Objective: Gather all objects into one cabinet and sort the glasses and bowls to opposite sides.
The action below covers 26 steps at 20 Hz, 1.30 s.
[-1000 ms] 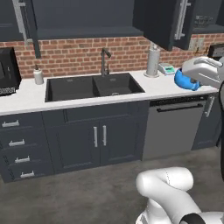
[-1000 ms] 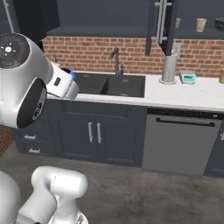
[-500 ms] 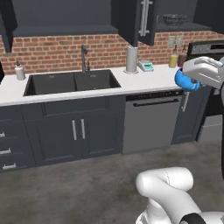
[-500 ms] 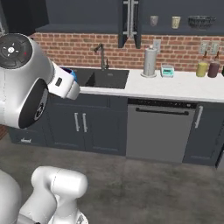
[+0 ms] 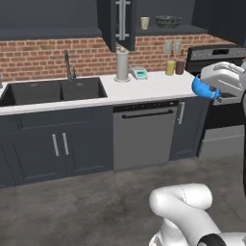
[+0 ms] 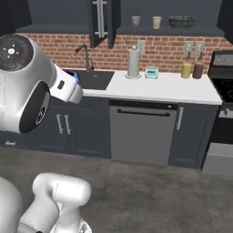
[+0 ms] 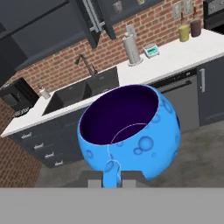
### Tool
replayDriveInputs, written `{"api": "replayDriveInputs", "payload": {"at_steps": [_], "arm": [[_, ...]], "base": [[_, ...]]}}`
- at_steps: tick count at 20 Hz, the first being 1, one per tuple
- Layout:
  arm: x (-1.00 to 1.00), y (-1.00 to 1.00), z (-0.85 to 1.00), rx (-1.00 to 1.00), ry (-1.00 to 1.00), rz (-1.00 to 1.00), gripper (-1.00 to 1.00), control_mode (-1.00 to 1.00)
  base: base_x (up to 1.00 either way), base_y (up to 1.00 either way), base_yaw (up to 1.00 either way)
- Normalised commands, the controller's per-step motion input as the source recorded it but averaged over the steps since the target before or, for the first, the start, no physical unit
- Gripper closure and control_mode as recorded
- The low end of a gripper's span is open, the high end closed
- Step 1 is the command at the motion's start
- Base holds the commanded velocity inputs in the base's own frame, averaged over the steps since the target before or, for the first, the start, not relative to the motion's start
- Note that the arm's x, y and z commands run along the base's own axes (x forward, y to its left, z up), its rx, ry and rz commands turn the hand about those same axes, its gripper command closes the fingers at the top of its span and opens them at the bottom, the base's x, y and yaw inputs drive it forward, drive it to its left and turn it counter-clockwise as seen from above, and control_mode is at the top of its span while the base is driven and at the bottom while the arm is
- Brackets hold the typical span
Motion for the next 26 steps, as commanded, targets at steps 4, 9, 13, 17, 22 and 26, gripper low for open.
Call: {"api": "replayDriveInputs", "payload": {"at_steps": [4,9,13,17,22,26], "arm": [[0.00,0.00,0.00,0.00,0.00,0.00,1.00,1.00],[0.00,0.00,0.00,0.00,0.00,0.00,1.00,1.00],[0.00,0.00,0.00,0.00,0.00,0.00,1.00,1.00],[0.00,0.00,0.00,0.00,0.00,0.00,1.00,1.00],[0.00,0.00,0.00,0.00,0.00,0.00,1.00,1.00],[0.00,0.00,0.00,0.00,0.00,0.00,1.00,1.00]], "base": [[0.00,-0.67,0.00],[0.00,-0.60,0.00],[0.01,-0.48,0.00],[0.23,-0.29,-0.02],[0.38,-0.15,-0.03],[0.44,-0.11,0.00]]}}
